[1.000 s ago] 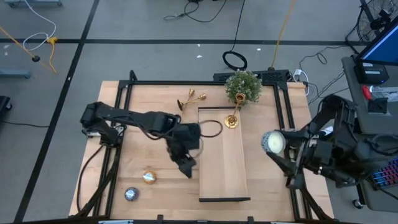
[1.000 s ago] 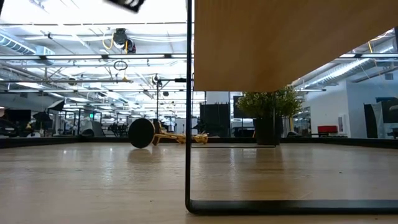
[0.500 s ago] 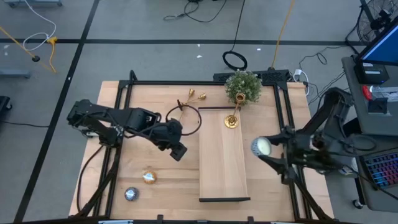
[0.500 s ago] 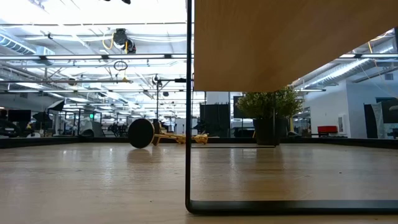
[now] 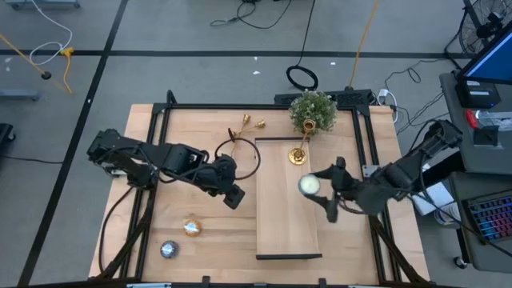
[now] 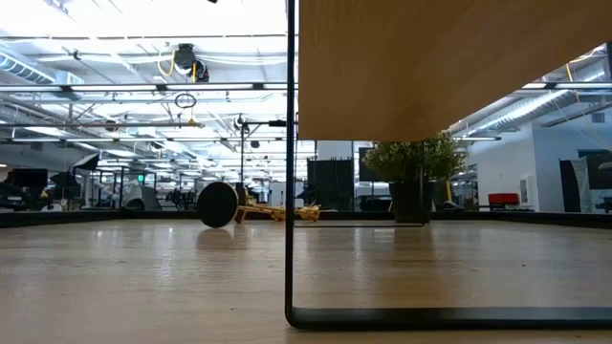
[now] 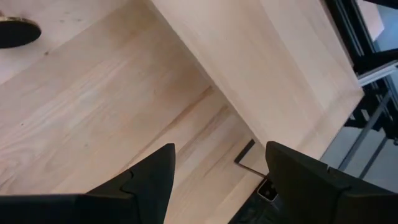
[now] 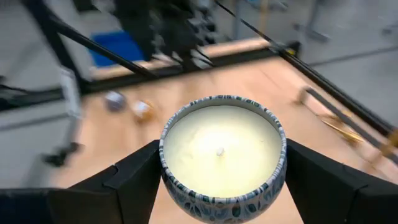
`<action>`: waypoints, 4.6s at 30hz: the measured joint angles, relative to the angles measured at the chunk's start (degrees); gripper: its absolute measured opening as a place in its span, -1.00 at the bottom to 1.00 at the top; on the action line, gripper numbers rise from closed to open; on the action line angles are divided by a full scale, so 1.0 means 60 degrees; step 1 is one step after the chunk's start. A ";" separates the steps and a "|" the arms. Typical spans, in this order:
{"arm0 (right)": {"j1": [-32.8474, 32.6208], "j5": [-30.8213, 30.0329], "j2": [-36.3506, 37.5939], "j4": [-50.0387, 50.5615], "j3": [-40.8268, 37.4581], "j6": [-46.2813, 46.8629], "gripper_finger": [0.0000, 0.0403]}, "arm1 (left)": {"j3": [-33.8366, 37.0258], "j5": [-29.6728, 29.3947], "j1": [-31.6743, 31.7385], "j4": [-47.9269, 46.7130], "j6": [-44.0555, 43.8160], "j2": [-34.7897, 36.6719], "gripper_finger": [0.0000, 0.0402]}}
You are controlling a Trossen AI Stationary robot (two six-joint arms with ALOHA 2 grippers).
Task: Pick & Place candle stick holders
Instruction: Put the green patterned scented candle on the shelf, then put the right gold candle holder on the shelf
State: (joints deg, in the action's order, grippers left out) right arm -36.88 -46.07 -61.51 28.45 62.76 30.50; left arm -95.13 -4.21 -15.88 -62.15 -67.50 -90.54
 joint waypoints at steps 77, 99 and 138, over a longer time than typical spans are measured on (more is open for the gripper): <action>0.1883 0.1192 -0.0777 -0.2261 -0.3016 0.2051 0.69 | 0.0000 -0.2066 -0.0678 0.0401 -0.0332 -0.0007 0.26; 0.1883 0.0940 -0.0660 -0.1381 -0.3016 0.2515 0.69 | 0.0000 -0.2029 -0.0678 0.0401 -0.0205 -0.0007 0.26; 0.1458 0.0648 0.2697 -0.4254 -0.3013 0.1282 0.70 | 0.0004 -0.2796 0.0710 -0.1599 -0.0610 -0.0007 0.26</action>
State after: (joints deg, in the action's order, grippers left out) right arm -28.14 -42.18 -45.33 2.93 44.69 38.19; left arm -95.11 -20.98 -11.62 -71.74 -71.16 -90.59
